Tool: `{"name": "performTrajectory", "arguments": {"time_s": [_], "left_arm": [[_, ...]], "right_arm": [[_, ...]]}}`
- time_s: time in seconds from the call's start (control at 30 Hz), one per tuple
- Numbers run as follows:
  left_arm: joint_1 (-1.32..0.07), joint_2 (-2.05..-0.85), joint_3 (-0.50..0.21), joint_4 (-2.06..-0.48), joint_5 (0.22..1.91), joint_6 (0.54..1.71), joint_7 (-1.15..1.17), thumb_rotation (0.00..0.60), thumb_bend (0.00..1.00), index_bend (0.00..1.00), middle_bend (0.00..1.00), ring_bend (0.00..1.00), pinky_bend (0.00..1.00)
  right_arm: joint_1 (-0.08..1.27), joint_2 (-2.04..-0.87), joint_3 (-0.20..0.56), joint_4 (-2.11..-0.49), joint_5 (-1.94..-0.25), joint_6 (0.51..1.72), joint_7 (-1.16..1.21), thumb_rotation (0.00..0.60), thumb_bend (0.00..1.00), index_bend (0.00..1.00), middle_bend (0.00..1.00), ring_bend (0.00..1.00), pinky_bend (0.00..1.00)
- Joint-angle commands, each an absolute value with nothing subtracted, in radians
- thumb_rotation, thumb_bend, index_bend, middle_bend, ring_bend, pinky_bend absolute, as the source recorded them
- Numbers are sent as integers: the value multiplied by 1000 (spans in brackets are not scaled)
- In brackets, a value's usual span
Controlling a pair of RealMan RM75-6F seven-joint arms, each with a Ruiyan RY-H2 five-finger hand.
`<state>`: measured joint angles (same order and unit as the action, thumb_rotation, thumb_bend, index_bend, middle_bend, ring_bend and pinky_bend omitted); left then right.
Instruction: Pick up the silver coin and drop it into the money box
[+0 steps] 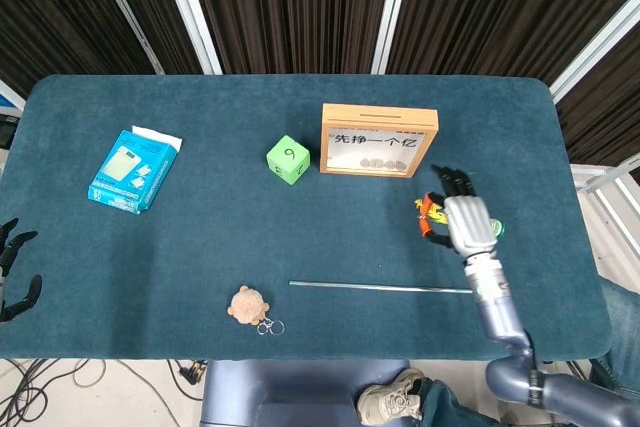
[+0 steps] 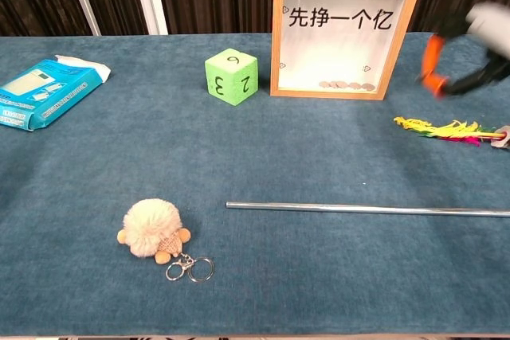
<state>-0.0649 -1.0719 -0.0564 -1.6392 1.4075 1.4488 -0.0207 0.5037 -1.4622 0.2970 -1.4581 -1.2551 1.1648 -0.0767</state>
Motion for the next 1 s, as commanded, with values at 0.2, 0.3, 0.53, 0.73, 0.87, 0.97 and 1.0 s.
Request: {"name": "performTrajectory", "arguments": {"time_s": [0.2,0.3,0.53,0.73,0.87,0.97,1.0], "left_arm": [[-66,-1070,-57,-1641,1402,1442,-22,600,435,203,15,0,50],[-67,-1070,-58,-1642,1400,1441,-23,600,434,203,15,0,51],[-73,-1067,-63,-1647,1378,1422,-22,600,435,203,15,0,51],[-77,-1069,-79,-1658,1340,1411,-15,600,435,203,15,0,51],[-81,-1070,-85,-1662,1325,1403,-12,600,434,203,15,0,51],[-84,-1069,-86,-1666,1318,1396,-8,600,434,203,15,0,51],[-85,-1069,-86,-1667,1315,1393,-5,600,435,203,15,0,51]], "right_arm": [[538,-1266,440,-1606,-1157,1160,-194,600,481,840,98,14,0],[568,-1239,474,-1611,-1112,1126,-207,600,482,840,98,14,0],[678,-1202,549,-1564,-995,977,-190,600,482,840,98,14,0],[804,-1209,581,-1439,-871,777,-147,600,482,840,97,11,0],[879,-1233,583,-1336,-822,683,-128,600,482,839,95,5,0],[929,-1240,578,-1265,-791,592,-109,600,482,839,93,1,0],[953,-1242,575,-1232,-778,545,-98,600,482,839,91,0,0]]}}
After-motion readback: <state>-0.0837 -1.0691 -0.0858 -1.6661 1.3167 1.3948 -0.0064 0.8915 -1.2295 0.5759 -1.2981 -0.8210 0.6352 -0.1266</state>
